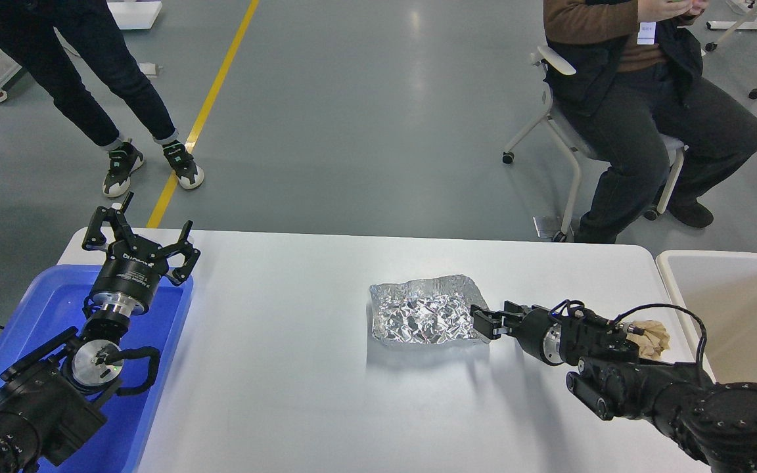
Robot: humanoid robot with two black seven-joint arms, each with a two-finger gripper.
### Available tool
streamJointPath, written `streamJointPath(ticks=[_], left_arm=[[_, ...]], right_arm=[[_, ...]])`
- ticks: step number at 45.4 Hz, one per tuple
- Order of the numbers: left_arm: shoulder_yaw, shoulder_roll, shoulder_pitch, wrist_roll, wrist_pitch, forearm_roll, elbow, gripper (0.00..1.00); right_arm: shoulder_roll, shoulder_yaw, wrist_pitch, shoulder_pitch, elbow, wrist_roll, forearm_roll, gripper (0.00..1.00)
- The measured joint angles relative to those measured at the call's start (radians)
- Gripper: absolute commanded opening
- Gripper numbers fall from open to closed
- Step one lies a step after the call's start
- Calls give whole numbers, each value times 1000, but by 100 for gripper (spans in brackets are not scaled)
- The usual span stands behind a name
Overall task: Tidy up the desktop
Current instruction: 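Close the right gripper on the foil wrapper's nearer edge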
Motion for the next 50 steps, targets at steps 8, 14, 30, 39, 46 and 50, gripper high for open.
streamJointPath(ticks=[8, 14, 30, 39, 46, 50], left_arm=[[0, 0, 0, 0, 0, 0, 0, 100], [0, 0, 0, 0, 0, 0, 0, 100], [0, 0, 0, 0, 0, 0, 0, 100], [0, 0, 0, 0, 0, 0, 0, 100], [0, 0, 0, 0, 0, 0, 0, 100], [0, 0, 0, 0, 0, 0, 0, 100]], right_arm=[[0, -2, -1, -4, 0, 0, 0, 50], [0, -14, -1, -6, 0, 0, 0, 34], [0, -45, -2, -12, 0, 1, 0, 0], [0, -54, 1, -11, 1, 12, 1, 0], [0, -55, 3, -5, 3, 31, 7, 0], [0, -51, 4, 0, 5, 50, 22, 0]])
